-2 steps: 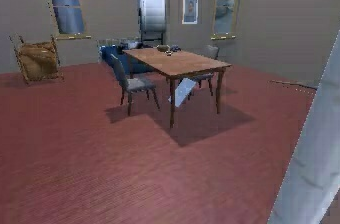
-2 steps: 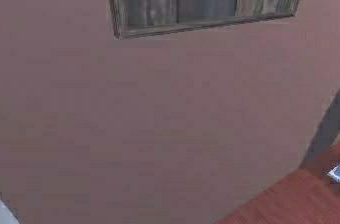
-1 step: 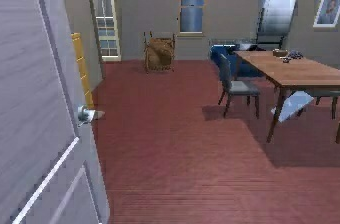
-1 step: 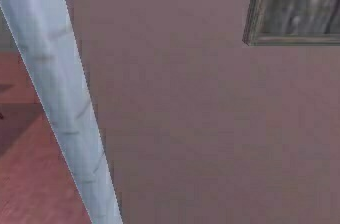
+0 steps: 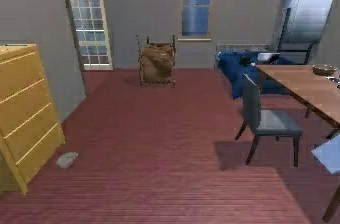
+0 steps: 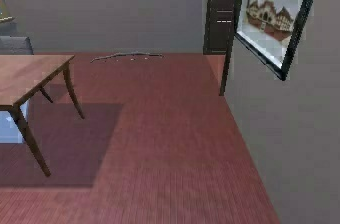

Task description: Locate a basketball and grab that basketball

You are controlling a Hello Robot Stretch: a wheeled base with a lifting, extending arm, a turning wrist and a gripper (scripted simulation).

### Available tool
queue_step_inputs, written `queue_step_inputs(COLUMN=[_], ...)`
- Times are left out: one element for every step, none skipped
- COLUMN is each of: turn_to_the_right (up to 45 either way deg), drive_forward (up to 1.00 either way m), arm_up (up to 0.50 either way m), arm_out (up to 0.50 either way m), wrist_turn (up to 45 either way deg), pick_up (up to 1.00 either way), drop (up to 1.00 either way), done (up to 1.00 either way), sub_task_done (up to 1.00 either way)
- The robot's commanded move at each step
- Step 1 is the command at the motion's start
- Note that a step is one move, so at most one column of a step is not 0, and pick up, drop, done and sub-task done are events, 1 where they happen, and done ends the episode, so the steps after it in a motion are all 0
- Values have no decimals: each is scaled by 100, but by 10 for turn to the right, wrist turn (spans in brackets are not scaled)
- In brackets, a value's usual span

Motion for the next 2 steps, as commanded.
queue_step_inputs(turn_to_the_right=[-150,0], drive_forward=[0,15], arm_up=[0,0], arm_out=[0,0], wrist_turn=[0,0], pick_up=[0,0], drop=[0,0], done=[0,0], sub_task_done=[0,0])
